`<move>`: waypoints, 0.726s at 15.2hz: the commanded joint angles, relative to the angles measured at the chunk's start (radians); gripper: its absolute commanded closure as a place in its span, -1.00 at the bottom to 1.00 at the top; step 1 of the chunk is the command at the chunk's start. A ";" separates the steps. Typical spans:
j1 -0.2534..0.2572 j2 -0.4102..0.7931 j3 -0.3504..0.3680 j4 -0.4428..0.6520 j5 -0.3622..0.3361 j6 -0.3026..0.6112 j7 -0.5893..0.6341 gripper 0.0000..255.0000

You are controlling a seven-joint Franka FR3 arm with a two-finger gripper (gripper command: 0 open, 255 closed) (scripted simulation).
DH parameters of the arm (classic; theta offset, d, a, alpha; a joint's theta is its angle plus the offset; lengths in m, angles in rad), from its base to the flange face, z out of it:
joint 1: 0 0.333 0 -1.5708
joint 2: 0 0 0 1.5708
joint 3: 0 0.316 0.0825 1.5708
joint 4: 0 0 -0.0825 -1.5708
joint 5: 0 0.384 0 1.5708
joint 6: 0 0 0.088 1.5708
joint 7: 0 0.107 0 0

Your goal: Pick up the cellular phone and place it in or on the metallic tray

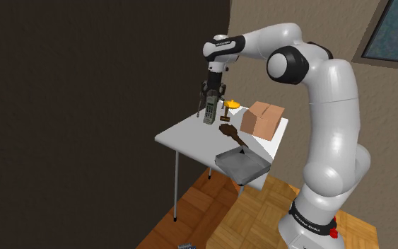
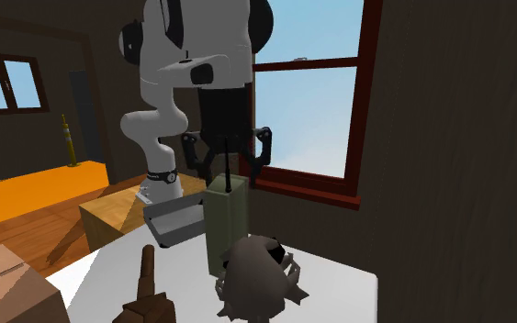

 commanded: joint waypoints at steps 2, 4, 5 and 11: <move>-0.002 -0.003 -0.001 0.039 -0.001 -0.041 0.003 1.00; -0.003 -0.002 -0.001 0.065 -0.001 -0.067 0.005 1.00; 0.004 -0.055 -0.003 -0.011 -0.007 -0.042 0.005 1.00; 0.034 -0.330 -0.006 -0.378 -0.044 0.053 0.020 1.00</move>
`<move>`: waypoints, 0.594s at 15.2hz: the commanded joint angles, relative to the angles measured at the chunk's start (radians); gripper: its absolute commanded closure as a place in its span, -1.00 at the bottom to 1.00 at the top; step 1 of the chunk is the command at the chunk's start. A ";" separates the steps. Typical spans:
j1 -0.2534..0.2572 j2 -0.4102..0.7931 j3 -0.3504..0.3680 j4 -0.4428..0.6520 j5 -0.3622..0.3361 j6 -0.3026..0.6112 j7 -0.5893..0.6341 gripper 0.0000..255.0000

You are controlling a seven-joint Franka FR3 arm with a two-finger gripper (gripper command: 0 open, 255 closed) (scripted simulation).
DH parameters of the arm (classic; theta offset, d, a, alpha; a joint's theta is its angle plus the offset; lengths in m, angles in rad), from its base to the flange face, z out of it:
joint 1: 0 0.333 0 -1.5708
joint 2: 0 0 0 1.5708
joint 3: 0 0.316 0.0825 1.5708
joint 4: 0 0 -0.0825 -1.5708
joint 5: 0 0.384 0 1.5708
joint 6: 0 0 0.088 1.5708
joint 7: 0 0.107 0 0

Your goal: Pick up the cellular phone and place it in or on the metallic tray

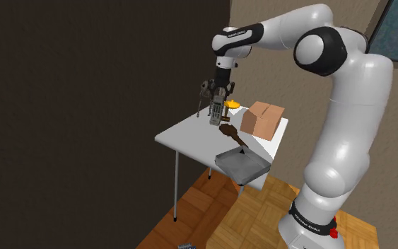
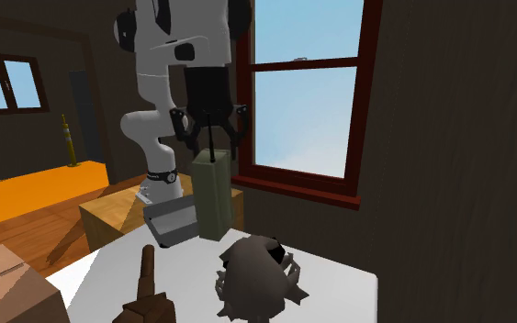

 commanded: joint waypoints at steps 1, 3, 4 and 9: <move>0.007 -0.100 -0.001 -0.125 -0.014 0.027 0.006 1.00; 0.011 -0.184 0.002 -0.221 -0.027 0.042 0.015 1.00; 0.013 -0.225 0.003 -0.267 -0.033 0.047 0.019 1.00; 0.014 -0.429 0.015 -0.473 -0.060 0.051 0.045 1.00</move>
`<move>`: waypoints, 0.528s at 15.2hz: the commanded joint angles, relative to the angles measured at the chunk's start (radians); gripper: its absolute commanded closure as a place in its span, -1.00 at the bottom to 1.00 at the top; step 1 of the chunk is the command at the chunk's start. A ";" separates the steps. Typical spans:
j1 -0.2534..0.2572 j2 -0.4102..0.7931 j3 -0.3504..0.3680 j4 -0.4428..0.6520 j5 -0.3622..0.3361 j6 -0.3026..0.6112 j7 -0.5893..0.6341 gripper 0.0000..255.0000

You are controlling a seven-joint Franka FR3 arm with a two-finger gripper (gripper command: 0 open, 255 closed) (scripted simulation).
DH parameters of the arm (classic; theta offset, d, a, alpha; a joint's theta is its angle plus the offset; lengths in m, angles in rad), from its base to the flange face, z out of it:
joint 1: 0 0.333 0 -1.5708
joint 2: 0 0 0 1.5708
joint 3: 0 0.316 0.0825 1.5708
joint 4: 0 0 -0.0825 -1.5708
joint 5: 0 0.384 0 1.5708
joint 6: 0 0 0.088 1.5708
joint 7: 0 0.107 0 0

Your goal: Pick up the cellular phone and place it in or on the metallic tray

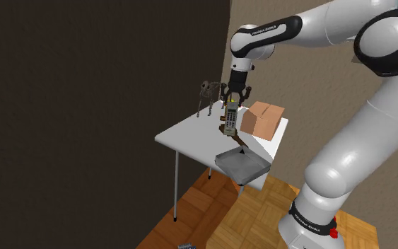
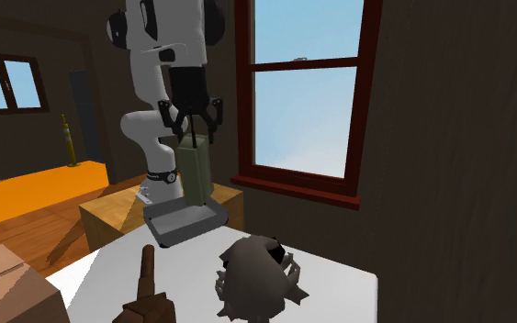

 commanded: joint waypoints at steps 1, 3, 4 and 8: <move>-0.001 -0.086 0.006 -0.082 -0.010 -0.002 0.011 1.00; -0.003 -0.169 0.012 -0.153 -0.018 -0.013 0.021 1.00; -0.005 -0.210 0.016 -0.187 -0.022 -0.021 0.026 1.00; -0.012 -0.381 0.030 -0.310 -0.032 -0.066 0.044 1.00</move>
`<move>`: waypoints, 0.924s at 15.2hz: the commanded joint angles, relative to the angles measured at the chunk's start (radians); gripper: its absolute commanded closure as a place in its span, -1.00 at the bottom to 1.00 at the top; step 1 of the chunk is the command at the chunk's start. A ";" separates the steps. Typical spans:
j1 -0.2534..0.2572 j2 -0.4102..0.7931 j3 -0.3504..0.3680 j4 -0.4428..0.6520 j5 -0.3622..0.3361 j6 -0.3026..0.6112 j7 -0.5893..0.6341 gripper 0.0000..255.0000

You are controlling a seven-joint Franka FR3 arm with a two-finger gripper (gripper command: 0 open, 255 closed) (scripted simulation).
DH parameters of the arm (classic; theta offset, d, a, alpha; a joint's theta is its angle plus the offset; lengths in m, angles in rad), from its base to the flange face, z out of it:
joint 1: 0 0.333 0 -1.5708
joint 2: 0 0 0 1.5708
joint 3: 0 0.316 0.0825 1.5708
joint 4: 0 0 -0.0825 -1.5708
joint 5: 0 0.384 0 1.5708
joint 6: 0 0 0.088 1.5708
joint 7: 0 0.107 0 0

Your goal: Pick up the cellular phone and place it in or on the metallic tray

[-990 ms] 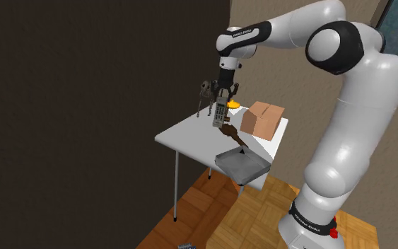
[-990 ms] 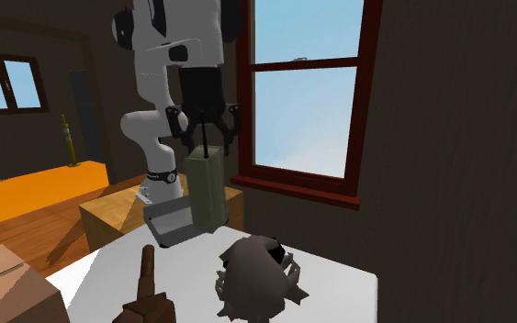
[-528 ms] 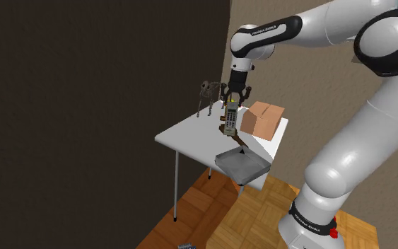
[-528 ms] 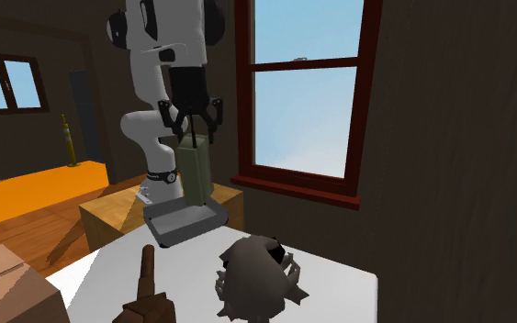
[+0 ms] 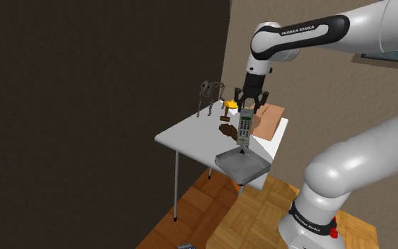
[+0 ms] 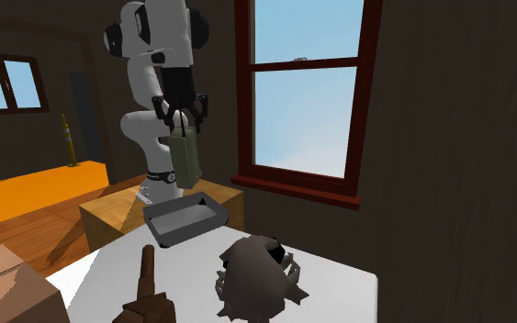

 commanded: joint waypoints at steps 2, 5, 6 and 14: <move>-0.007 -0.134 0.011 -0.085 -0.006 -0.047 0.012 1.00; -0.009 -0.152 0.011 -0.123 -0.007 -0.028 0.012 1.00; -0.009 -0.152 0.011 -0.136 -0.007 -0.015 0.012 1.00; -0.010 -0.136 0.006 -0.234 -0.009 0.099 0.005 1.00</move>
